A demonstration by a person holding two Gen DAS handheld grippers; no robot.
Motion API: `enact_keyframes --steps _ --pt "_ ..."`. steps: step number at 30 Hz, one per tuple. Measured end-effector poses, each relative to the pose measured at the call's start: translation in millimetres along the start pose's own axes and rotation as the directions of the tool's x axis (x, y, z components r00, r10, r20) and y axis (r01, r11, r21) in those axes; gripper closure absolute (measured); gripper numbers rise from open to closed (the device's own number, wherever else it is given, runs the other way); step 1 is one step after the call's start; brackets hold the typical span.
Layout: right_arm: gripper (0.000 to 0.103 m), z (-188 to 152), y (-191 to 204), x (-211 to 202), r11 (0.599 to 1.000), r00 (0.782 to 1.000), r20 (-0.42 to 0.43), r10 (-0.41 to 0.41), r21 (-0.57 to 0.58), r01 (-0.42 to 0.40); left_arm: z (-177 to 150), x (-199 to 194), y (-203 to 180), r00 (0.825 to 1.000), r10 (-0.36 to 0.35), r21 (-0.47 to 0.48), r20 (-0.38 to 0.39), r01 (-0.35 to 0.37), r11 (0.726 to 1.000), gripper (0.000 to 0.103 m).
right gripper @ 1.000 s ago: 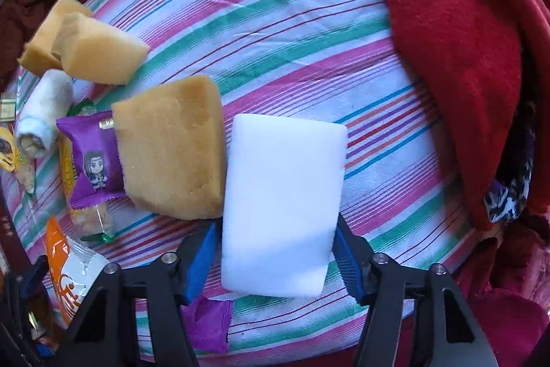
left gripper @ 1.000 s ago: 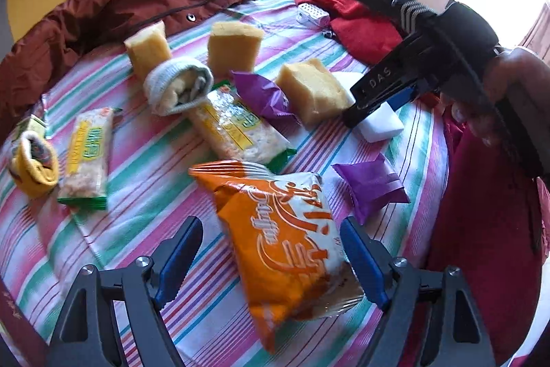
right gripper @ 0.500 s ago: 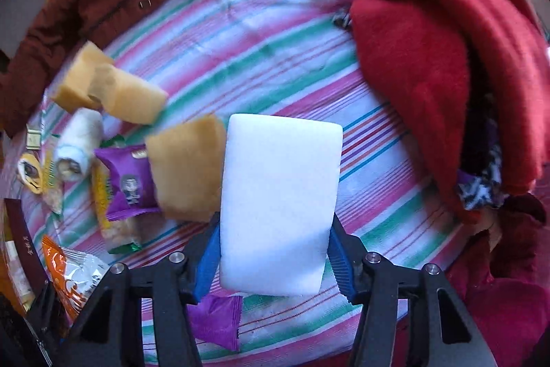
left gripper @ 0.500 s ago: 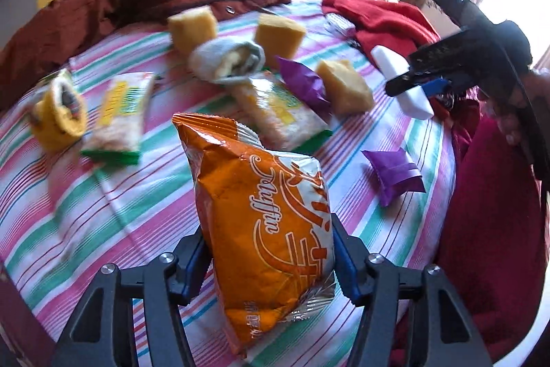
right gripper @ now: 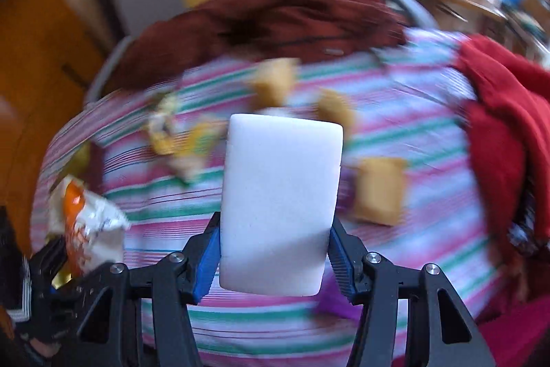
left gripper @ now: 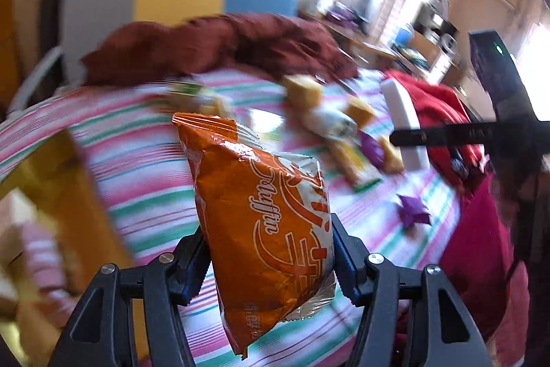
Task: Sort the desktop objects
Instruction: 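Carry the snack bag and white block into the gold tray and release, then move both tools back toward the remaining items on the cloth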
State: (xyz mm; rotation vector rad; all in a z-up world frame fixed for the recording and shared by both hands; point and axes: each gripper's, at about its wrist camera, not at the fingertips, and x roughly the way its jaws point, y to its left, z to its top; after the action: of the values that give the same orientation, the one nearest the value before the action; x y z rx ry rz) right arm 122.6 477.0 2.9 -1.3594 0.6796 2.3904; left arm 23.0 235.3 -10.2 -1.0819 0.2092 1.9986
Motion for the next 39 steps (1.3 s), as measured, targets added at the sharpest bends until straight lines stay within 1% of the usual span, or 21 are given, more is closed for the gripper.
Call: enact_keyframes --steps 5,8,10,12,13,15,16,17,18,19,20,21,23,25,27,28,29,31,34,37,39 --pt "0.046 9 92 16 0.979 0.990 -0.007 0.144 -0.147 -0.144 -6 -42 64 0.990 0.128 -0.142 0.059 -0.119 0.983 0.040" --pt "0.046 13 148 25 0.951 0.978 -0.027 0.206 -0.232 -0.207 -17 -70 108 0.972 0.225 -0.227 0.073 -0.204 0.953 0.040" --pt "0.046 17 178 32 0.932 0.970 -0.041 0.239 -0.272 -0.241 -28 -86 137 0.955 0.290 -0.278 0.066 -0.261 0.924 0.040" --pt "0.045 23 208 39 0.914 0.963 -0.051 0.266 -0.305 -0.269 -42 -101 166 0.932 0.360 -0.324 0.051 -0.325 0.888 0.040" --pt "0.045 27 222 41 0.918 0.964 -0.047 0.262 -0.294 -0.264 -48 -106 178 0.921 0.387 -0.346 0.038 -0.352 0.870 0.040" --pt "0.040 37 245 42 0.905 0.947 -0.017 0.320 -0.289 -0.311 -66 -117 204 0.896 0.444 -0.396 -0.006 -0.409 0.822 0.039" --pt "0.033 42 254 42 0.891 0.929 -0.011 0.369 -0.281 -0.357 -74 -122 212 0.887 0.462 -0.408 -0.022 -0.430 0.806 0.038" --pt "0.012 45 263 42 0.877 0.913 -0.010 0.407 -0.273 -0.394 -82 -127 219 0.880 0.474 -0.412 -0.033 -0.444 0.796 0.037" --pt "0.003 45 270 41 0.871 0.908 -0.002 0.419 -0.281 -0.403 -89 -129 222 0.873 0.486 -0.417 -0.043 -0.458 0.786 0.036" --pt "0.003 45 277 41 0.869 0.909 0.002 0.418 -0.294 -0.399 -95 -130 224 0.869 0.492 -0.422 -0.051 -0.465 0.778 0.035" --pt "0.003 42 283 43 0.864 0.908 -0.004 0.419 -0.306 -0.400 -102 -131 226 0.876 0.479 -0.425 -0.052 -0.453 0.784 0.034" --pt "0.003 40 286 44 0.860 0.906 -0.015 0.423 -0.309 -0.406 -109 -131 228 0.887 0.458 -0.425 -0.051 -0.435 0.794 0.034" --pt "0.003 31 289 52 0.860 0.909 -0.042 0.415 -0.308 -0.407 -119 -133 227 0.874 0.483 -0.430 -0.047 -0.454 0.780 0.034" --pt "0.003 23 286 57 0.865 0.913 -0.060 0.403 -0.303 -0.401 -126 -136 226 0.880 0.474 -0.438 -0.041 -0.442 0.783 0.034" --pt "0.003 13 277 62 0.872 0.918 -0.080 0.388 -0.291 -0.394 -132 -140 225 0.878 0.477 -0.458 -0.031 -0.437 0.774 0.034" --pt "0.003 10 273 65 0.876 0.922 -0.083 0.378 -0.289 -0.385 -134 -141 226 0.875 0.482 -0.460 -0.037 -0.443 0.769 0.034" --pt "0.003 6 268 67 0.882 0.927 -0.084 0.365 -0.289 -0.373 -137 -143 227 0.865 0.499 -0.463 -0.051 -0.464 0.755 0.034" --pt "0.003 -3 258 72 0.890 0.935 -0.087 0.344 -0.287 -0.354 -139 -141 231 0.853 0.515 -0.470 -0.081 -0.488 0.735 0.035" --pt "0.003 -17 249 70 0.899 0.947 -0.088 0.309 -0.298 -0.321 -148 -146 236 0.858 0.507 -0.517 -0.076 -0.469 0.716 0.035" --pt "0.003 -29 247 65 0.901 0.965 -0.049 0.256 -0.350 -0.257 -145 -151 232 0.864 0.501 -0.535 -0.040 -0.443 0.720 0.035" --pt "0.003 -35 246 60 0.898 0.971 -0.024 0.238 -0.375 -0.230 -137 -151 225 0.872 0.489 -0.529 -0.013 -0.421 0.737 0.034"
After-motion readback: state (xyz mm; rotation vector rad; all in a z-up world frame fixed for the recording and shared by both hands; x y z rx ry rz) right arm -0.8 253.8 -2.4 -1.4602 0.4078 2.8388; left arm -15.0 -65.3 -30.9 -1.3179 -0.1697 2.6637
